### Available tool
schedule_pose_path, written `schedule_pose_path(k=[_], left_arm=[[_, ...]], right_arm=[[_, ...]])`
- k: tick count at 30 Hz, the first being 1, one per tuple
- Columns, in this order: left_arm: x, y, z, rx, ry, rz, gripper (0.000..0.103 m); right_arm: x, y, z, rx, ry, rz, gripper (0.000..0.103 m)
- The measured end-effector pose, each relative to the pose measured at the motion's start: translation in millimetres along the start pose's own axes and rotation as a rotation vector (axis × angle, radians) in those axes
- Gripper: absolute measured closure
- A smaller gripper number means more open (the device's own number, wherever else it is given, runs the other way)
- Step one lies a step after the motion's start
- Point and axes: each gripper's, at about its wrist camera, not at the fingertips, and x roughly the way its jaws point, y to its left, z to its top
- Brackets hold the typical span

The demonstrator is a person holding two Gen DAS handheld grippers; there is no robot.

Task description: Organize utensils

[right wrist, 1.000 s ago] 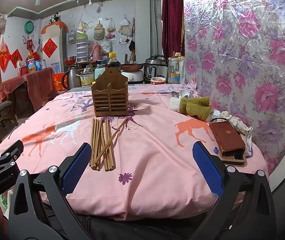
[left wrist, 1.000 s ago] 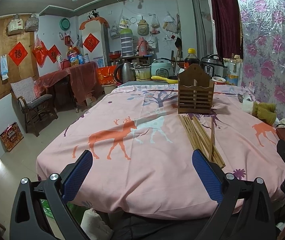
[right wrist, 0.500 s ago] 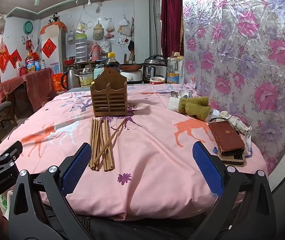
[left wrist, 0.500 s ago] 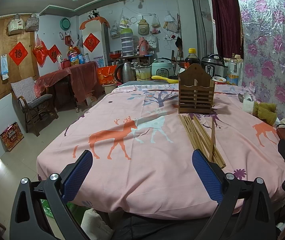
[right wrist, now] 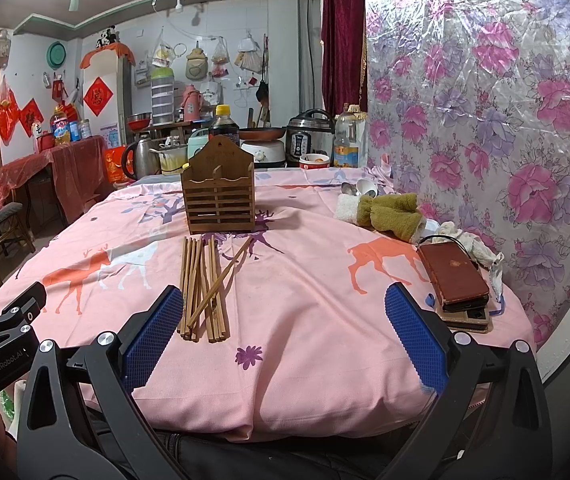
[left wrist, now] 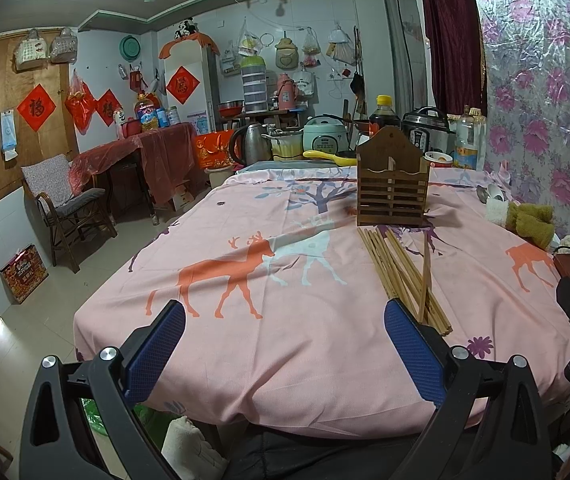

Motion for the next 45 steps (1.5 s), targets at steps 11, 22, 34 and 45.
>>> schedule_pose_path(k=[11, 22, 34, 45], left_arm=[[0, 0, 0, -0.001, 0.002, 0.000, 0.005], [17, 11, -11, -0.011, 0.058, 0.007, 0.005], [80, -8, -28, 0.055, 0.271, -0.068, 0.005], [130, 18, -23, 0.015, 0.330, 0.048, 0.005]], right_arm=[[1, 1, -1, 0.001, 0.000, -0.001, 0.006], [11, -16, -3, 0.055, 0.045, 0.017, 0.006], [81, -47, -2, 0.160, 0.168, -0.001, 0.006], [181, 37, -7, -0.031, 0.372, 0.138, 0.006]])
